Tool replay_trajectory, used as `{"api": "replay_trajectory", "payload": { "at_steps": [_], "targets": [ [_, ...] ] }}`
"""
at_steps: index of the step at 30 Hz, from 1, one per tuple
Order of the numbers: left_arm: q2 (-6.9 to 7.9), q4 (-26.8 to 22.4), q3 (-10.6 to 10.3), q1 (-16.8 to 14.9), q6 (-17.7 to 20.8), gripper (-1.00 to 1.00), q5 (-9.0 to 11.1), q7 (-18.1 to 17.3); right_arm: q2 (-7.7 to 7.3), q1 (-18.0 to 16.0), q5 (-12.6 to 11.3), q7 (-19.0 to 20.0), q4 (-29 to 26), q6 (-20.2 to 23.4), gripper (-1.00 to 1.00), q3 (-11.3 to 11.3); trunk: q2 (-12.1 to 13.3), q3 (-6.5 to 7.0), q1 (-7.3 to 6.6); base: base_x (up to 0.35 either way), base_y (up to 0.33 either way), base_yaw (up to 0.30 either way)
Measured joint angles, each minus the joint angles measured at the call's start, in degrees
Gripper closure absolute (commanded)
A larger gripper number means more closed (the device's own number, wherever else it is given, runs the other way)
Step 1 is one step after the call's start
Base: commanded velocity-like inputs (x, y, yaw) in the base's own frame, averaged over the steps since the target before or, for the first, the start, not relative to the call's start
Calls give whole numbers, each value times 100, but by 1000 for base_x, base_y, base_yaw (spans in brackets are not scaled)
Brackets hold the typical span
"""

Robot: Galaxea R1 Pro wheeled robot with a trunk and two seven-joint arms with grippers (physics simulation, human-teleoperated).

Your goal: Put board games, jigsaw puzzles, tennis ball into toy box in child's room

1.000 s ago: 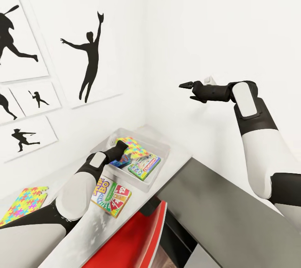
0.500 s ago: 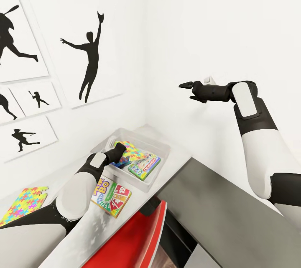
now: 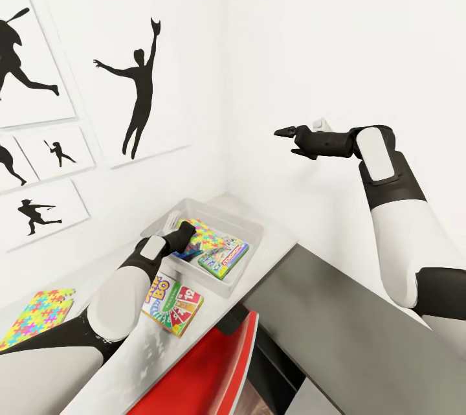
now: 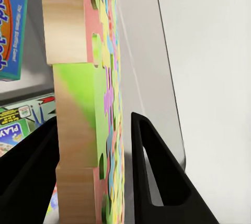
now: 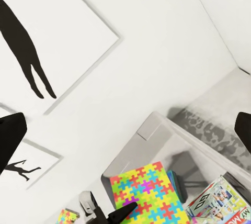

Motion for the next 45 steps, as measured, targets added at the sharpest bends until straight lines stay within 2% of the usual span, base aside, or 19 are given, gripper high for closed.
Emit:
{"api": "replay_trajectory", "payload": {
  "at_steps": [13,14,33,40,45],
  "targets": [
    [-8,7,-24,-9,-8,100,-13,5,2,0,0,0,0,0,-100,0,0,0,0,0,0,0],
    [-8,8,-24,-9,-8,-100,-13,5,2,0,0,0,0,0,-100,0,0,0,0,0,0,0],
    [-8,8,-32,-9,12,-100,-18,3,19,0,0,0,0,0,-100,0,0,0,0,0,0,0],
    [27,-6,-23,-9,115,-100,-6,-39,20,0,0,0,0,0,-100,0,0,0,0,0,0,0],
    [40,-41,-2,-15,322,-100,5,-62,22,0,0,-1,0,0,-100,3,0,0,0,0,0,0]
  ]
}}
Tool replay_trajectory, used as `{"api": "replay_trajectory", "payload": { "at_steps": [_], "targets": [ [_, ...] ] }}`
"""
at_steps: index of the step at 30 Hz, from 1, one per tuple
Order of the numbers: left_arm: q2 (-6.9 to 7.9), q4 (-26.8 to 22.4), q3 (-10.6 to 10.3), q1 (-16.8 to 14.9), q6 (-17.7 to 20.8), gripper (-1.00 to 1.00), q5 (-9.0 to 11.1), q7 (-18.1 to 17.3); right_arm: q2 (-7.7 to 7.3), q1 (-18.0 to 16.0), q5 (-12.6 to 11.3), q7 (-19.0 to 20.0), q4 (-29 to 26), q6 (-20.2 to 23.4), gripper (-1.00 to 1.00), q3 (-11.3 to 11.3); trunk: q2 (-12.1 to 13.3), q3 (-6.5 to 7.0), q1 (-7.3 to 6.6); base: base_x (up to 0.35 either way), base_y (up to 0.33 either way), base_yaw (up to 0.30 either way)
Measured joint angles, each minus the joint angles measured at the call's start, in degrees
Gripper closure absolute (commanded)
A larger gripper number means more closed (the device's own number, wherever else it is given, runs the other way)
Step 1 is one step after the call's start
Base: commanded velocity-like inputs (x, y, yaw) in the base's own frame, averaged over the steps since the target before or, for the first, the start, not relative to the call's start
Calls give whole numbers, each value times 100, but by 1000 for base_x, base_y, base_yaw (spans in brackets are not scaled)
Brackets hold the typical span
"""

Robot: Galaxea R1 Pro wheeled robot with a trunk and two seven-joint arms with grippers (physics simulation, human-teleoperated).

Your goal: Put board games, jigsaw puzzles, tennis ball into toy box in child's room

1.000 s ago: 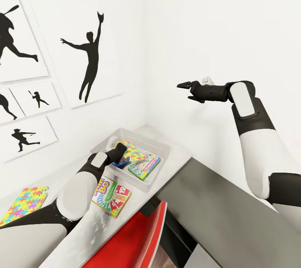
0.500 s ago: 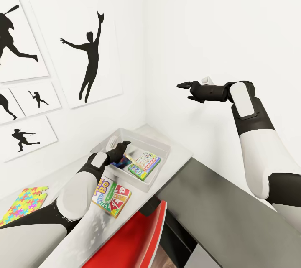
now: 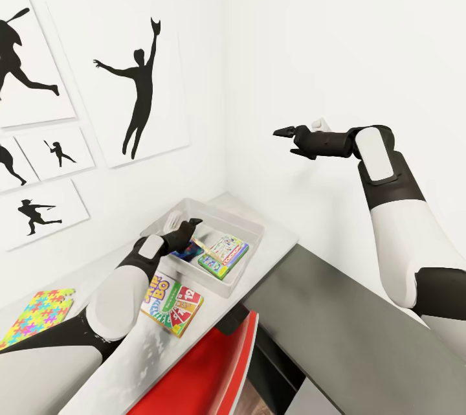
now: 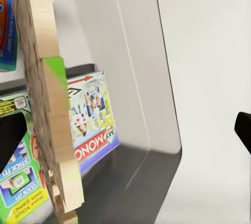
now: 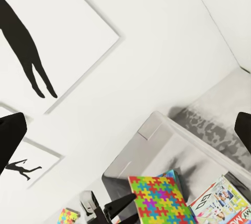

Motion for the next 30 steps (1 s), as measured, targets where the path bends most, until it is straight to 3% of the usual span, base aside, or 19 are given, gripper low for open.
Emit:
{"api": "replay_trajectory", "payload": {
  "at_steps": [5,10,17,24,30],
  "targets": [
    [5,-91,13,-3,140,-100,12,-22,5,0,1,-4,0,0,-100,3,0,0,0,0,0,0],
    [2,-493,16,3,649,-100,44,-51,1,0,1,-2,2,0,-100,3,0,0,0,0,0,0],
    [5,-875,-4,17,1086,-100,479,-451,7,0,1,-7,8,-4,-100,10,0,0,0,0,0,0],
    [10,-1024,-12,29,1203,-100,529,-496,9,2,1,-6,9,0,-100,95,0,0,0,0,0,0],
    [5,-1428,-12,63,1471,-100,543,-504,10,1,1,-4,16,-7,-100,104,0,0,0,0,0,0]
  ]
}}
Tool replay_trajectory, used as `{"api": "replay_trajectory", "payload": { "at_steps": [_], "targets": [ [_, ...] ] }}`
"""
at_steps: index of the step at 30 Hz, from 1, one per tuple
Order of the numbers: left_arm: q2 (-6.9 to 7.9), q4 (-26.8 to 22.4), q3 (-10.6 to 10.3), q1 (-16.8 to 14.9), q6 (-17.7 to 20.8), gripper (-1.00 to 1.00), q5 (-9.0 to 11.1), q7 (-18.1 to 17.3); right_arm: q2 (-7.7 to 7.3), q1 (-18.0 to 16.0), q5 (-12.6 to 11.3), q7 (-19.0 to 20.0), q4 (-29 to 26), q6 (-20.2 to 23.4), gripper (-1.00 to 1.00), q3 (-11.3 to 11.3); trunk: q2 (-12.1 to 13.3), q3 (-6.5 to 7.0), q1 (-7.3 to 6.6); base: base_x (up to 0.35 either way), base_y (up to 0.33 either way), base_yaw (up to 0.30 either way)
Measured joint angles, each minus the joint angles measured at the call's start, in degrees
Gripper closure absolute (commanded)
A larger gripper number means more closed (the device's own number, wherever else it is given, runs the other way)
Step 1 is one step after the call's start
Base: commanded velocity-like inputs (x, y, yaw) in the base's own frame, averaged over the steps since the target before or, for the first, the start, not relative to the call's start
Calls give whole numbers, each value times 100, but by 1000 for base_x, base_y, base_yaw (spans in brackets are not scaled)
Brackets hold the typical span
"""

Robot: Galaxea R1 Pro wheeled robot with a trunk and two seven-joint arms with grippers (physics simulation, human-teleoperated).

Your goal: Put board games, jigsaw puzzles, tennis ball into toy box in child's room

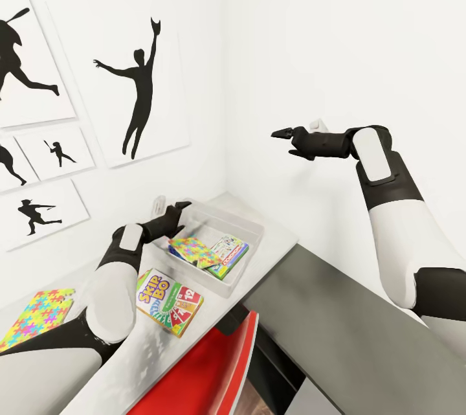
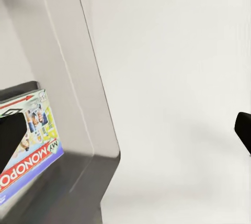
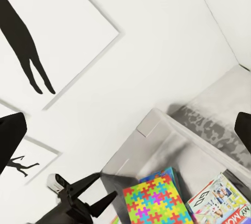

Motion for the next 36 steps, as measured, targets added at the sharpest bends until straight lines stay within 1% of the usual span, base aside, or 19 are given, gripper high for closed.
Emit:
{"api": "replay_trajectory", "payload": {
  "at_steps": [7,9,13,14,15,18,22,27,36],
  "targets": [
    [-8,-96,-28,17,71,-100,23,-44,-7,7,5,4,-4,-1,-100,-3,0,0,0,0,0,0],
    [-9,-100,-43,17,133,-100,28,-242,-4,8,7,4,-6,-2,-100,-3,0,0,0,0,0,0],
    [-10,-105,-65,41,225,-100,27,-888,7,9,7,4,-5,-7,-100,3,0,0,0,-20,0,0],
    [-10,-107,-69,48,238,-100,23,-1014,28,9,7,4,-6,-6,-100,1,1,0,1,-91,0,0],
    [-10,-109,-71,58,241,-100,17,-1065,45,9,7,4,-6,-4,-100,0,0,0,1,-108,0,0],
    [-8,-111,-73,79,248,-100,11,-1130,104,8,14,4,-6,-5,-100,-3,-1,0,1,-81,0,0],
    [-3,-107,-74,86,248,-100,7,-1149,134,8,17,4,-6,-9,-100,-3,1,0,1,-60,19,0],
    [-9,-108,-73,87,247,-100,7,-1152,139,11,15,4,-5,-8,-100,-3,0,0,1,-110,105,0],
    [-11,-109,-73,96,243,-100,6,-1152,140,17,16,4,-2,-2,-100,-3,0,0,0,-10,59,0]
  ]
}}
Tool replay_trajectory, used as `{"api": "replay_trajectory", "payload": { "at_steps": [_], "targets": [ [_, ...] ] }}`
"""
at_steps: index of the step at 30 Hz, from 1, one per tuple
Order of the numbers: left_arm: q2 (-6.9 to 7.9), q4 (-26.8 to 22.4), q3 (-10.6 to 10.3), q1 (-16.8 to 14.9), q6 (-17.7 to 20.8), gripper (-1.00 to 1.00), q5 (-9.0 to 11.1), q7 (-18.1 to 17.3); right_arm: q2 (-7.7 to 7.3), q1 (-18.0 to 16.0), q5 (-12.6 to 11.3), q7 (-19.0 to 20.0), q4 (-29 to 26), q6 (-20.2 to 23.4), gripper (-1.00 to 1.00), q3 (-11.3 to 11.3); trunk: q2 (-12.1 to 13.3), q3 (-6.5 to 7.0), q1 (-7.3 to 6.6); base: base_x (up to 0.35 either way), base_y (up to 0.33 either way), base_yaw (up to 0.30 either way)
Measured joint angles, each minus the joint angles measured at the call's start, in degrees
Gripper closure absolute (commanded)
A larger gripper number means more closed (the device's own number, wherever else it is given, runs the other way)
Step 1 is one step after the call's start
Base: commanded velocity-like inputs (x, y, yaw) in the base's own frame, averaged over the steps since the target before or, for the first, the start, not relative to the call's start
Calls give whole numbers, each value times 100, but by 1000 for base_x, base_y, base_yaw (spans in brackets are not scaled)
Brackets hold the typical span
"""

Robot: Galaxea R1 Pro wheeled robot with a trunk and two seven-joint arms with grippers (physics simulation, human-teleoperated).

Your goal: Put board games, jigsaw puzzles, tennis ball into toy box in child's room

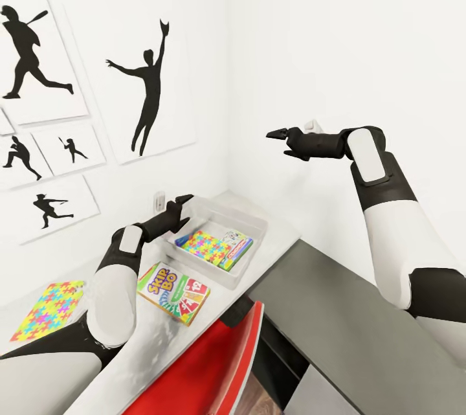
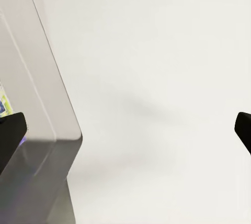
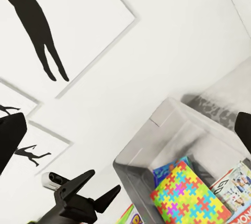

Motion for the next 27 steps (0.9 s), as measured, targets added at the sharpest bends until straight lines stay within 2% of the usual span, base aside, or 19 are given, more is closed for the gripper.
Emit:
{"api": "replay_trajectory", "payload": {
  "at_steps": [14,19,27],
  "targets": [
    [0,3,-8,0,0,-100,-10,0,0,1,1,0,37,-2,-100,0,0,0,0,27,257,0],
    [-3,2,-9,9,1,-100,-2,-1,5,-1,17,0,112,-8,-100,2,1,11,3,-214,139,109],
    [-6,1,-10,68,-12,-100,-7,-8,2,-1,17,0,122,-6,-100,-1,0,58,1,-245,13,207]
  ]
}}
